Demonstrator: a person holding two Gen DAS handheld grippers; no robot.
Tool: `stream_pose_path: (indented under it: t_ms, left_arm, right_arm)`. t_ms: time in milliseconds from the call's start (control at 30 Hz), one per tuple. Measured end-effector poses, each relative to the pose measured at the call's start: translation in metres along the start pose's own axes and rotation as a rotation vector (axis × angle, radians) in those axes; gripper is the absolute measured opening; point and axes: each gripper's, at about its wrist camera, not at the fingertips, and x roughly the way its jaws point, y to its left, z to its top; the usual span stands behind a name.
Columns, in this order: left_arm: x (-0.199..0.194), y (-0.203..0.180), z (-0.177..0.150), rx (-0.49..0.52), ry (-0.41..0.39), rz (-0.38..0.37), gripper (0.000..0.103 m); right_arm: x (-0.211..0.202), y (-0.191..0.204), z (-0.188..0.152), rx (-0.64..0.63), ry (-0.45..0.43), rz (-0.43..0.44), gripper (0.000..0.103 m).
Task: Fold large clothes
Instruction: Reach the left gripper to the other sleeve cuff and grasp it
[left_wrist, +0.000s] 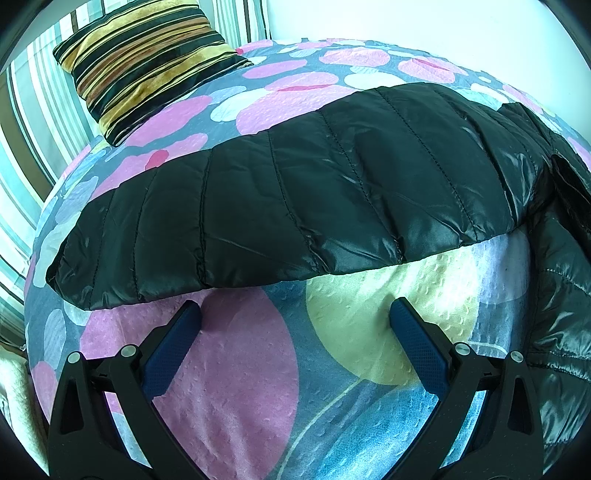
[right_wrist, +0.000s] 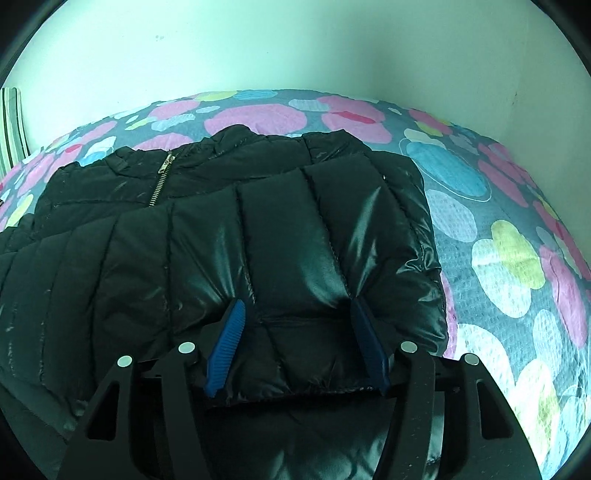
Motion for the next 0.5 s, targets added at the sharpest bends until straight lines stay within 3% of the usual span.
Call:
stream_pose_path:
  t_ms: [500]
  left_arm:
    - [0.0005, 0.001, 0.0002, -0.003, 0.002, -0.005, 0.101]
  right_arm:
    - [-0.0036, -0.0035, -0.0005, 0.01, -0.025, -0.081, 0.086]
